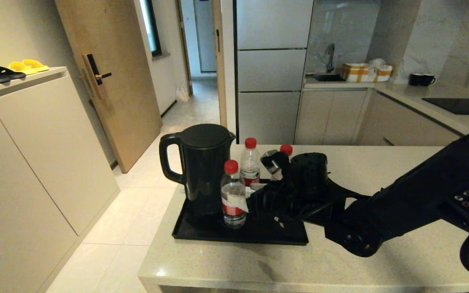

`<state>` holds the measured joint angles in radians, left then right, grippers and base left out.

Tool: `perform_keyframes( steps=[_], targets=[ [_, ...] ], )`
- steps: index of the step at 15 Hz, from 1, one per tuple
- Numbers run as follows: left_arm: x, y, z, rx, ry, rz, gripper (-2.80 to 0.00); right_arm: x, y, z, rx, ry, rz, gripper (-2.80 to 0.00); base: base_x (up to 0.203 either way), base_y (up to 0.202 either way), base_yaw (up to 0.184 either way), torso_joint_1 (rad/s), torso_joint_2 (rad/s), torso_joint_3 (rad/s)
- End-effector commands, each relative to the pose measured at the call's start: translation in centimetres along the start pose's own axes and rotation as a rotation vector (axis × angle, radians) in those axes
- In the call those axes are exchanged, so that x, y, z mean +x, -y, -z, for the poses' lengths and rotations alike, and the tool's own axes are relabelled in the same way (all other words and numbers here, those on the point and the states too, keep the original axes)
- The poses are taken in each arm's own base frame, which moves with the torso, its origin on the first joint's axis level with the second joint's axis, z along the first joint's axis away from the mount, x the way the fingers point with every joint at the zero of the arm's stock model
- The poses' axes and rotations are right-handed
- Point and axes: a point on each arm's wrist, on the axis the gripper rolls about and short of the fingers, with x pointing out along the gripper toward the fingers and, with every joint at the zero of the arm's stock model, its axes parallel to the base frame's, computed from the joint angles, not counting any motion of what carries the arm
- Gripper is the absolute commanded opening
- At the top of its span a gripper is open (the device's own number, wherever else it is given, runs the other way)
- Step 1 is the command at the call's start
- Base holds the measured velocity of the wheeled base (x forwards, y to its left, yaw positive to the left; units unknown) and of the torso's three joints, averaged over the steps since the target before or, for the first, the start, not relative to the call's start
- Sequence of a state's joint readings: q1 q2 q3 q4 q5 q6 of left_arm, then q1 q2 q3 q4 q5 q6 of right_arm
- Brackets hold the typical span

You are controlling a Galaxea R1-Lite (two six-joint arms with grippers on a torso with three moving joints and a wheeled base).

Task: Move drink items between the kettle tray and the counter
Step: Pick up the bottled water

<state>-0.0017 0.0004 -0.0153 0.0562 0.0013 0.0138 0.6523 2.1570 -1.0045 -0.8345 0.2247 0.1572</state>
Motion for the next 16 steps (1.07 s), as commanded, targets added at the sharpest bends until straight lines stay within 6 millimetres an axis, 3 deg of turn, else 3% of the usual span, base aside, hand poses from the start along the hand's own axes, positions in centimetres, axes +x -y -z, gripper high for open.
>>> perform_keyframes(
  steps=[1, 6, 13, 14, 16],
  targets=[
    [0.0, 0.0, 0.0, 0.0, -0.002, 0.0, -2.8, 1.4, 0.3, 0.1, -0.003, 0.008, -0.004, 0.0, 0.0, 0.0, 0.0, 0.0, 0.0, 0.0],
    [0.0, 0.0, 0.0, 0.0, -0.002, 0.0, -2.8, 4.3, 0.5, 1.0, -0.021, 0.0, -0.013, 0.0, 0.0, 0.0, 0.0, 0.0, 0.0, 0.0],
    [0.0, 0.0, 0.0, 0.0, -0.002, 0.0, -2.8, 5.6, 0.7, 2.2, -0.028, -0.022, -0.011, 0.0, 0.0, 0.0, 0.0, 0.0, 0.0, 0.0],
    [0.0, 0.0, 0.0, 0.0, -0.002, 0.0, -2.8, 5.7, 0.8, 2.6, -0.037, -0.029, -0.007, -2.8, 0.0, 0.0, 0.0, 0.0, 0.0, 0.0],
    [0.0, 0.0, 0.0, 0.0, -0.002, 0.0, -2.8, 5.9, 0.9, 2.8, -0.056, -0.033, -0.002, -2.8, 0.0, 0.0, 0.0, 0.0, 0.0, 0.0]
  ],
)
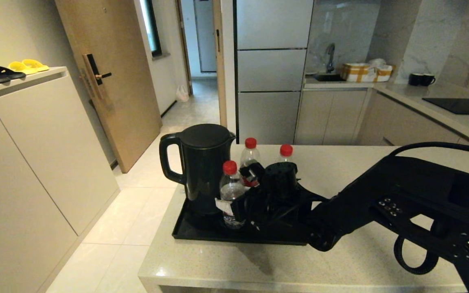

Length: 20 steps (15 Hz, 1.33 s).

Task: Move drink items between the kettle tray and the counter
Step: Pick up the bottled water, then place it on the right

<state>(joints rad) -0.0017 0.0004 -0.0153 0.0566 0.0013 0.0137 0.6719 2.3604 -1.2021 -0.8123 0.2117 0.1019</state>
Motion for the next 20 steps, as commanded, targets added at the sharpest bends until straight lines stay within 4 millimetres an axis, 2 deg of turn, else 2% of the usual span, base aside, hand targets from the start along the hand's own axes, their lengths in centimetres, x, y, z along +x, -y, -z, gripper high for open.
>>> perform_keyframes(
  steps=[1, 5, 7, 9, 12, 15, 18, 20],
  targets=[
    [0.0, 0.0, 0.0, 0.0, -0.001, 0.0, -2.8, 0.1, 0.0, 0.2, 0.0, -0.002, 0.0, -2.8, 0.0, 0.0, 0.0, 0.0, 0.0, 0.0],
    [0.0, 0.0, 0.0, 0.0, -0.001, 0.0, -2.8, -0.1, 0.0, -0.2, -0.001, 0.007, 0.001, -2.8, 0.0, 0.0, 0.0, 0.0, 0.0, 0.0],
    [0.0, 0.0, 0.0, 0.0, -0.001, 0.0, -2.8, -0.8, -0.1, -1.4, -0.002, 0.025, 0.003, -2.8, 0.0, 0.0, 0.0, 0.0, 0.0, 0.0],
    [0.0, 0.0, 0.0, 0.0, -0.001, 0.0, -2.8, -2.3, 0.0, -3.6, -0.002, 0.058, 0.015, -2.8, 0.0, 0.0, 0.0, 0.0, 0.0, 0.0],
    [0.0, 0.0, 0.0, 0.0, -0.001, 0.0, -2.8, -7.2, -0.4, -8.8, 0.016, 0.103, 0.032, -2.8, 0.0, 0.0, 0.0, 0.0, 0.0, 0.0],
    [0.0, 0.0, 0.0, 0.0, -0.001, 0.0, -2.8, -12.0, -1.5, -12.3, 0.021, 0.158, 0.048, -2.8, 0.0, 0.0, 0.0, 0.0, 0.0, 0.0],
    [0.0, 0.0, 0.0, 0.0, -0.001, 0.0, -2.8, -18.4, -3.3, -15.1, 0.039, 0.231, 0.109, -2.8, 0.0, 0.0, 0.0, 0.0, 0.0, 0.0],
    [0.0, 0.0, 0.0, 0.0, -0.001, 0.0, -2.8, -23.1, -3.7, -15.9, 0.06, 0.209, 0.211, -2.8, 0.0, 0.0, 0.0, 0.0, 0.0, 0.0]
  ],
)
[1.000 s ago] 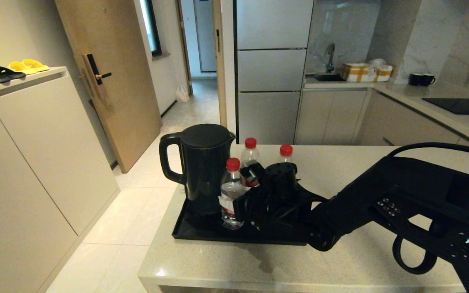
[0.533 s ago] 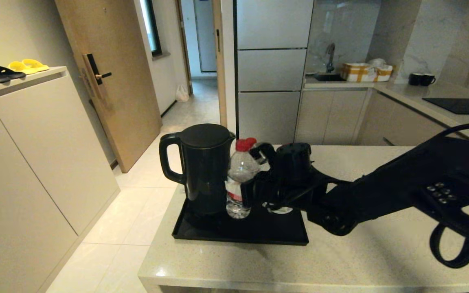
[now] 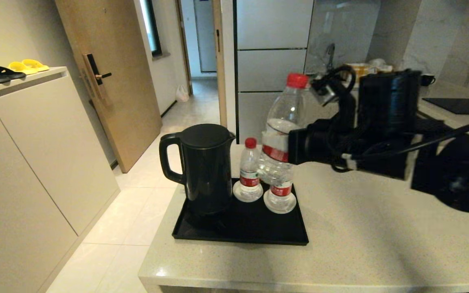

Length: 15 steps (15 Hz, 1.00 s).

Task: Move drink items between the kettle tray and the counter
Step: Place it on the right

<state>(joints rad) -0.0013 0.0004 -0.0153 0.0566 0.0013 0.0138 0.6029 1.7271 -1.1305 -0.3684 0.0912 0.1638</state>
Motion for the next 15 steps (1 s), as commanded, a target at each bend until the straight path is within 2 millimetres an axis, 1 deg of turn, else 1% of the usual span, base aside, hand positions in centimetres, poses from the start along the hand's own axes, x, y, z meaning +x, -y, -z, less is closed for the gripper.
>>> perform_keyframes(
  steps=[1, 2, 3, 5, 6, 7, 9, 11, 13, 15],
  targets=[
    [0.0, 0.0, 0.0, 0.0, -0.001, 0.0, -2.8, -7.6, 0.8, -3.0, 0.017, 0.029, 0.149, -2.8, 0.0, 0.0, 0.0, 0.0, 0.0, 0.0],
    [0.0, 0.0, 0.0, 0.0, -0.001, 0.0, -2.8, -8.9, 2.9, -2.8, 0.041, 0.013, 0.291, -2.8, 0.0, 0.0, 0.0, 0.0, 0.0, 0.0],
    [0.0, 0.0, 0.0, 0.0, -0.001, 0.0, -2.8, -9.6, 5.5, -2.3, 0.067, -0.009, 0.44, -2.8, 0.0, 0.0, 0.0, 0.0, 0.0, 0.0],
    [0.0, 0.0, 0.0, 0.0, -0.001, 0.0, -2.8, -10.5, 10.0, -0.5, 0.119, -0.059, 0.663, -2.8, 0.0, 0.0, 0.0, 0.0, 0.0, 0.0],
    [0.0, 0.0, 0.0, 0.0, -0.001, 0.0, -2.8, -10.6, 12.2, 0.6, 0.143, -0.071, 0.749, -2.8, 0.0, 0.0, 0.0, 0.0, 0.0, 0.0],
    [0.0, 0.0, 0.0, 0.0, -0.001, 0.0, -2.8, -10.2, 13.8, 1.6, 0.153, -0.071, 0.796, -2.8, 0.0, 0.0, 0.0, 0.0, 0.0, 0.0],
    [0.0, 0.0, 0.0, 0.0, -0.001, 0.0, -2.8, -8.4, 15.9, 3.1, 0.158, -0.075, 0.857, -2.8, 0.0, 0.0, 0.0, 0.0, 0.0, 0.0],
    [0.0, 0.0, 0.0, 0.0, -0.001, 0.0, -2.8, -6.2, 17.7, 4.9, 0.156, -0.091, 0.91, -2.8, 0.0, 0.0, 0.0, 0.0, 0.0, 0.0],
    [0.0, 0.0, 0.0, 0.0, -0.001, 0.0, -2.8, -3.4, 19.9, 7.1, 0.151, -0.108, 0.963, -2.8, 0.0, 0.0, 0.0, 0.0, 0.0, 0.0],
    [0.0, 0.0, 0.0, 0.0, -0.001, 0.0, -2.8, -0.6, 22.1, 9.9, 0.142, -0.117, 1.006, -2.8, 0.0, 0.0, 0.0, 0.0, 0.0, 0.0]
  ],
)
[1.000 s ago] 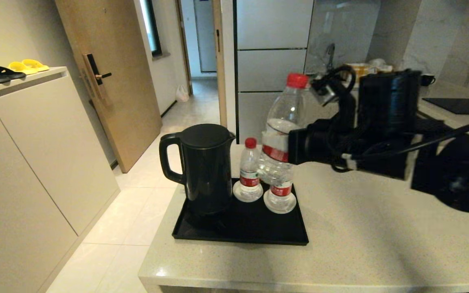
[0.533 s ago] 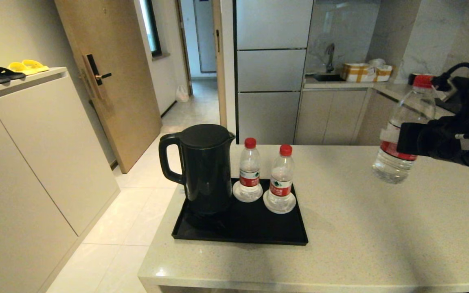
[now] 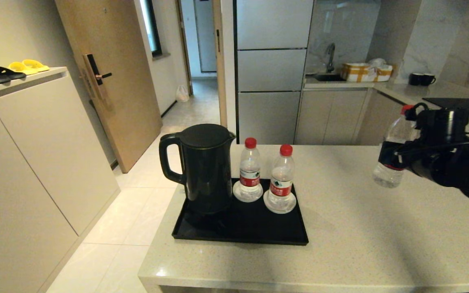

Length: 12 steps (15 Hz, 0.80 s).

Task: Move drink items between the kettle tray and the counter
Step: Place it on the right

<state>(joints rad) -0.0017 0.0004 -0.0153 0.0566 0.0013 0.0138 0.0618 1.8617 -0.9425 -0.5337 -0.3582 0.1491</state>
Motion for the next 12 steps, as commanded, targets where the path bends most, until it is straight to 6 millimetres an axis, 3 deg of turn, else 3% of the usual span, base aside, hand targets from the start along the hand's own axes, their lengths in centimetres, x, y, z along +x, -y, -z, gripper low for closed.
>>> perform_keyframes(
  steps=[1, 3, 5, 6, 8, 12],
  targets=[
    [0.0, 0.0, 0.0, 0.0, -0.001, 0.0, -2.8, 5.8, -1.2, 5.1, -0.035, -0.073, 0.052, -2.8, 0.0, 0.0, 0.0, 0.0, 0.0, 0.0],
    [0.0, 0.0, 0.0, 0.0, -0.001, 0.0, -2.8, 8.5, -1.9, 7.1, -0.03, -0.055, 0.08, -2.8, 0.0, 0.0, 0.0, 0.0, 0.0, 0.0],
    [0.0, 0.0, 0.0, 0.0, -0.001, 0.0, -2.8, 9.9, -2.1, 8.6, -0.021, -0.03, 0.108, -2.8, 0.0, 0.0, 0.0, 0.0, 0.0, 0.0],
    [0.0, 0.0, 0.0, 0.0, -0.001, 0.0, -2.8, 10.4, -2.3, 8.9, -0.01, 0.003, 0.117, 0.0, 0.0, 0.0, 0.0, 0.0, 0.0, 0.0],
    [0.0, 0.0, 0.0, 0.0, -0.001, 0.0, -2.8, 11.2, -2.6, 9.6, -0.009, 0.013, 0.123, 0.0, 0.0, 0.0, 0.0, 0.0, 0.0, 0.0],
    [0.0, 0.0, 0.0, 0.0, -0.001, 0.0, -2.8, 11.0, -2.3, 8.8, 0.002, 0.033, 0.118, 0.0, 0.0, 0.0, 0.0, 0.0, 0.0, 0.0]
  ],
)
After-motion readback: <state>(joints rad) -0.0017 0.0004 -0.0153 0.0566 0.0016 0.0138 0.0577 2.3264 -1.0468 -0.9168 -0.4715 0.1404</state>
